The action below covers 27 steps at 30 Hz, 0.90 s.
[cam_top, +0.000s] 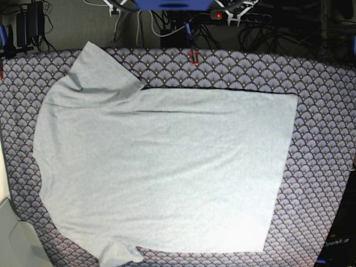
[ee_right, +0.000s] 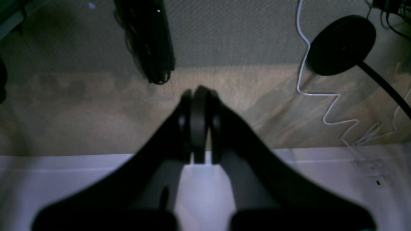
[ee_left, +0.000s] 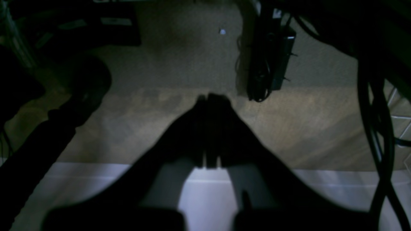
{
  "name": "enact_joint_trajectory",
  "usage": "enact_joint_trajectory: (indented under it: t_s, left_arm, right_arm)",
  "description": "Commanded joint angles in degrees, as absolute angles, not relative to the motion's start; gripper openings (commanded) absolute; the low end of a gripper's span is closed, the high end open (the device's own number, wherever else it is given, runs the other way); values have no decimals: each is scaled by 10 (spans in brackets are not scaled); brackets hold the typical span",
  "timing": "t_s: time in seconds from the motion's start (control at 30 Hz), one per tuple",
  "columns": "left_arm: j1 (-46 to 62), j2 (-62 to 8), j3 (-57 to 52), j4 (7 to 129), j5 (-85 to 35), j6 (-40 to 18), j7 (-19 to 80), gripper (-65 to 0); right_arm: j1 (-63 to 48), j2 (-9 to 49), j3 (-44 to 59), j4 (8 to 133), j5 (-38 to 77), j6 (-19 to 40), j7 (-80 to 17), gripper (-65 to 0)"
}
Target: Fold the T-shirt properly
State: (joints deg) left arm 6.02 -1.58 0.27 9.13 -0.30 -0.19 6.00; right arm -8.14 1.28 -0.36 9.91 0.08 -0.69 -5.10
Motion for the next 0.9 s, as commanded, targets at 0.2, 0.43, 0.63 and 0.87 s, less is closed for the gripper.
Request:
enact_joint_trajectory:
  t_s: [0.2, 0.43, 0.63, 0.87]
  left_arm:
    - [62, -17, 4, 94, -1, 0, 61, -646]
    - [62, -17, 4, 94, -1, 0, 61, -646]
    - [62, -17, 4, 95, 0, 0, 61, -646]
    - [74, -17, 4, 96, 0, -1, 58, -647]
  right_arm:
    - [-83, 16, -4, 100, 4, 0, -50, -650]
    - [-82, 16, -4, 100, 4, 0, -50, -650]
    - [-82, 16, -4, 100, 4, 0, -50, -650]
    - [-130, 16, 0, 175, 4, 0, -49, -650]
